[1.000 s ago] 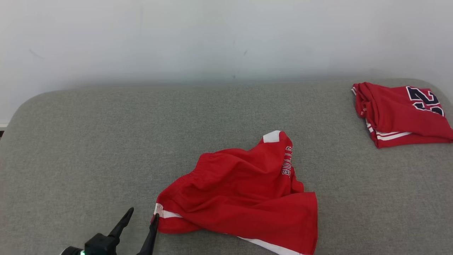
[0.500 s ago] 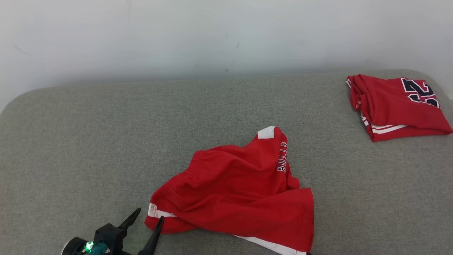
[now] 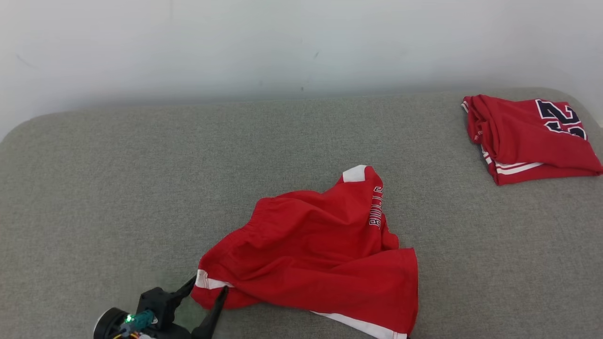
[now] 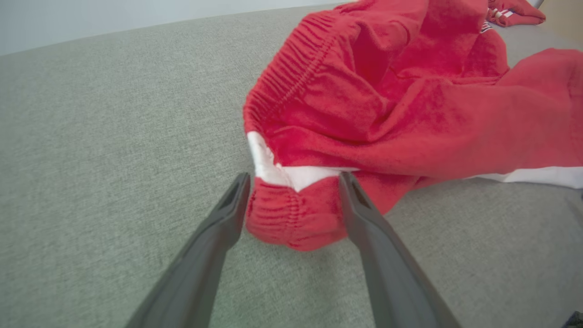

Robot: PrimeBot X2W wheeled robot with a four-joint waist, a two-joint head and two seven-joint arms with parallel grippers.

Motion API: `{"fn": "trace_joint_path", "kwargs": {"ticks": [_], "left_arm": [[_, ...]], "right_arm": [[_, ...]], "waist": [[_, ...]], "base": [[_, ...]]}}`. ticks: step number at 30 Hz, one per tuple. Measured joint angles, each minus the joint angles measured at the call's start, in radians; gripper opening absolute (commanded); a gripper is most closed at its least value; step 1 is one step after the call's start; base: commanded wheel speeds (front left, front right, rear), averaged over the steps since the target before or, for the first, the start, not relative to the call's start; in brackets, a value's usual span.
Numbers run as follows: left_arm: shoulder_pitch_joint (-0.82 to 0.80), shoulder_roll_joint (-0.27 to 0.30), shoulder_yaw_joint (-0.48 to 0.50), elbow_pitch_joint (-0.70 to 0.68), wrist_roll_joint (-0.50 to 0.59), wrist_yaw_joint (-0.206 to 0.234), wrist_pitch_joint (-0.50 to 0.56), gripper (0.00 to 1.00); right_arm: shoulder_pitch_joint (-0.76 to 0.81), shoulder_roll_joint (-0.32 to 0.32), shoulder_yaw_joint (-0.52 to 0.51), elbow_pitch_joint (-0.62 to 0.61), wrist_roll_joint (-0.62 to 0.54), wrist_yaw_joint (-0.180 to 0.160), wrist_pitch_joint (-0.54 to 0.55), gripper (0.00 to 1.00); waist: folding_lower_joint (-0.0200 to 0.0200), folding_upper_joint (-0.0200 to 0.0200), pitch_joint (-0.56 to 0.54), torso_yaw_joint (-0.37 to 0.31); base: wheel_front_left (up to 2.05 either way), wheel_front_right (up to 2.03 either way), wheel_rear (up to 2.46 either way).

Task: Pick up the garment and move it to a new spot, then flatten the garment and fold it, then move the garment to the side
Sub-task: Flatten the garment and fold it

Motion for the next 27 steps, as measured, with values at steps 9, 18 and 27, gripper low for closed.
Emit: {"fn": "trace_joint_path", "kwargs": {"ticks": [9,18,27], "left_arm": [[-0.021,0.007,0.014,-0.055,-0.028,0.000,0.000,0.00],[0.046,0.018,0.120,-0.215,-0.090,0.000,0.000,0.00],[-0.057,0.063,0.151,-0.328,-0.152,0.000,0.015,0.00]], "right_arm": [[-0.038,0.020,0.008,0.013,0.040,0.000,0.000,0.00],[-0.001,-0.046,-0.074,-0.228,0.044,0.000,0.000,0.00],[-0.137,-0.129,-0.077,-0.400,0.070,0.000,0.000,0.00]], "waist": [[0.0000,0.0001,0.009,-0.008],[-0.0001,0.0000,0.011,0.001],[-0.0001,0.0000,0.020,-0.029]], "base": [[0.00,0.00,0.00],[0.00,0.00,0.00],[0.00,0.00,0.00]]}}
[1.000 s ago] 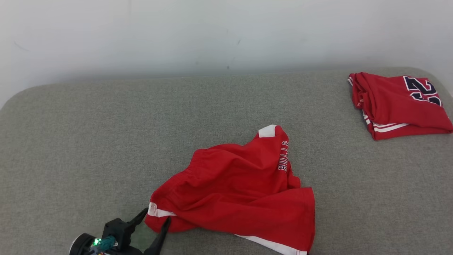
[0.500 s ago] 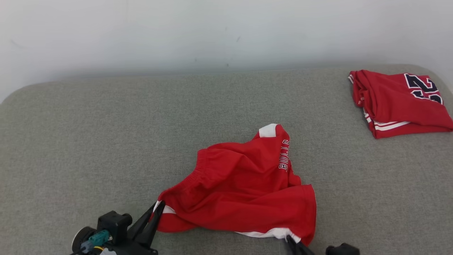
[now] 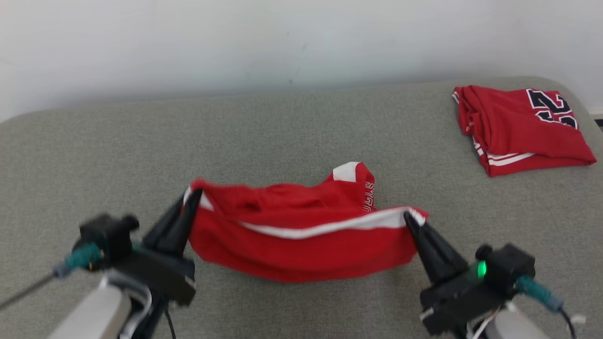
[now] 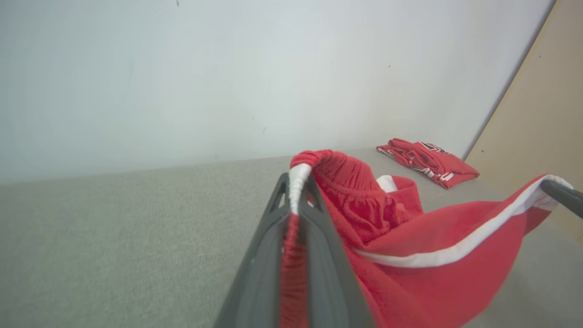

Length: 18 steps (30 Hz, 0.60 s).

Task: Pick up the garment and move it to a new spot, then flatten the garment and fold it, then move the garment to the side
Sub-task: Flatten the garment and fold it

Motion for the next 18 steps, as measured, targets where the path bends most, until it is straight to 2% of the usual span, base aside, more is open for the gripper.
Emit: {"fn": "trace_joint_path", "kwargs": {"ticks": [1,2,6,9,14,18], "left_arm": [[-0.033,0.003,0.001,-0.010,-0.011,0.000,0.009,0.00],[-0.111,0.003,0.007,-0.030,-0.061,0.000,0.040,0.00],[-0.302,-0.006,0.037,-0.021,-0.175,0.000,0.102,0.00],[-0.461,-0.010,0.049,0.021,-0.206,0.000,0.149,0.00],[-0.726,-0.067,0.049,0.112,-0.258,0.000,0.225,0.00],[-0.915,-0.106,0.065,0.216,-0.300,0.000,0.257,0.00]], "right_arm": [[-0.031,-0.009,0.006,-0.002,0.015,0.000,0.000,0.00],[-0.111,-0.046,0.024,-0.001,0.016,0.000,0.001,0.00],[-0.307,-0.094,0.022,0.009,0.069,0.000,0.015,0.00],[-0.484,-0.123,0.009,0.027,0.120,0.000,0.046,0.00],[-0.800,-0.163,0.021,0.100,0.166,0.000,0.113,0.00],[-1.051,-0.155,0.005,0.188,0.228,0.000,0.160,0.00]], "waist": [[0.0000,0.0000,0.005,-0.002],[0.0001,0.0000,0.019,-0.004],[0.0001,0.0000,0.062,-0.005],[0.0002,0.0001,0.107,-0.005],[0.0003,0.0001,0.198,-0.002],[0.0004,0.0002,0.278,0.003]], "base": [[0.00,0.00,0.00],[0.00,0.00,0.00],[0.00,0.00,0.00],[0.00,0.00,0.00],[0.00,0.00,0.00],[0.00,0.00,0.00]]}}
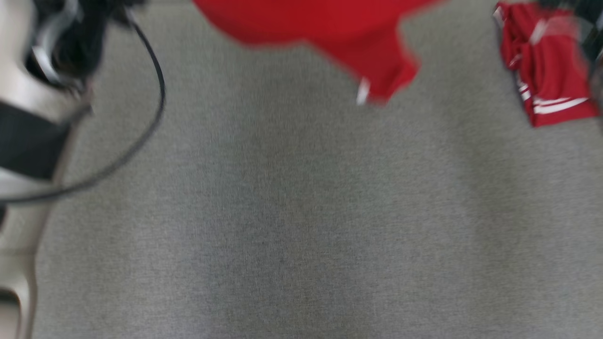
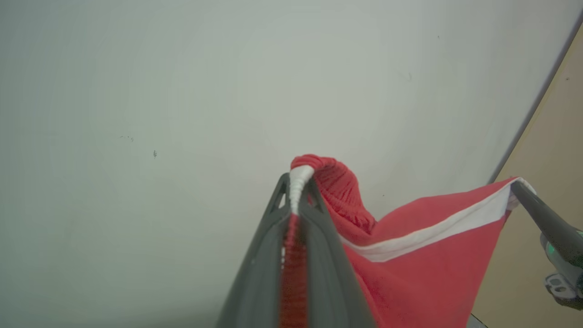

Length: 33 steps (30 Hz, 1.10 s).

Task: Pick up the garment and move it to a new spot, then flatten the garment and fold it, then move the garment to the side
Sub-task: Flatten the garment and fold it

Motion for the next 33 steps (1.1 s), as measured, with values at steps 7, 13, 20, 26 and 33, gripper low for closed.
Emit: {"fn": "trace_joint_path", "kwargs": {"ticks": [7,13,20,26,33], "left_arm": [[-0.252,-0.025,-0.011,0.163,0.012,0.000,-0.012,0.00],[-0.362,-0.035,-0.019,0.287,0.030,0.000,-0.054,0.00],[-0.466,-0.039,-0.026,0.399,0.035,0.000,-0.095,0.00],[-0.466,-0.050,-0.064,0.431,0.008,0.000,-0.105,0.00],[-0.320,-0.015,-0.158,0.339,-0.028,0.000,-0.119,0.00]], "right_arm": [[-0.359,0.026,0.032,0.192,0.026,0.000,0.061,0.00],[-0.504,0.048,0.096,0.318,0.002,0.000,0.049,0.00],[-0.623,0.101,0.148,0.475,0.006,0.000,0.006,0.00],[-0.633,0.113,0.213,0.526,0.043,0.000,-0.035,0.00],[-0.516,0.078,0.304,0.503,0.123,0.000,-0.091,0.00]], "waist": [[0.0001,0.0001,0.129,0.010],[0.0001,0.0001,0.203,0.018],[-0.0001,0.0001,0.276,0.026],[-0.0001,0.0000,0.312,0.039],[-0.0002,0.0000,0.297,0.040]], "base": [[0.00,0.00,0.00],[0.00,0.00,0.00],[0.00,0.00,0.00],[0.00,0.00,0.00],[0.00,0.00,0.00]]}}
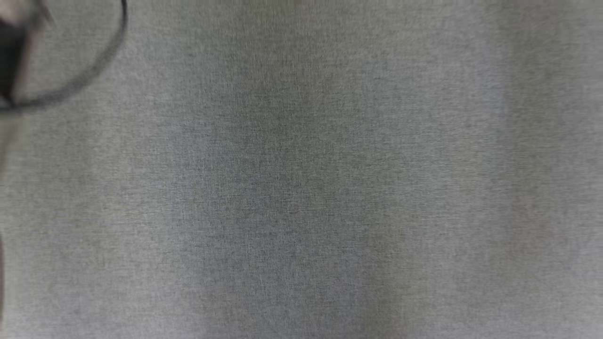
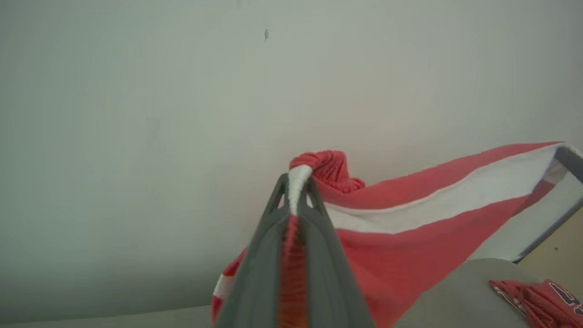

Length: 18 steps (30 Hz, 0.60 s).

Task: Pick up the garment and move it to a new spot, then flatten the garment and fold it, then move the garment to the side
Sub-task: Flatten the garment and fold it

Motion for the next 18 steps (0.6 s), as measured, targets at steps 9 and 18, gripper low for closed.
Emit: {"fn": "trace_joint_path", "kwargs": {"ticks": [9,18], "left_arm": [[0.350,0.096,-0.087,-0.190,-0.089,0.000,-0.082,0.00],[0.735,0.102,-0.108,-0.356,-0.134,0.000,-0.144,0.00]], "right_arm": [[0.327,-0.108,0.101,-0.151,0.148,0.000,-0.051,0.00],[0.733,-0.200,0.114,-0.354,0.214,0.000,-0.065,0.00]], "waist": [[-0.0003,-0.0002,-0.097,-0.011],[-0.0004,-0.0003,-0.235,-0.023]], "base": [[0.00,0.00,0.00],[0.00,0.00,0.00]]}}
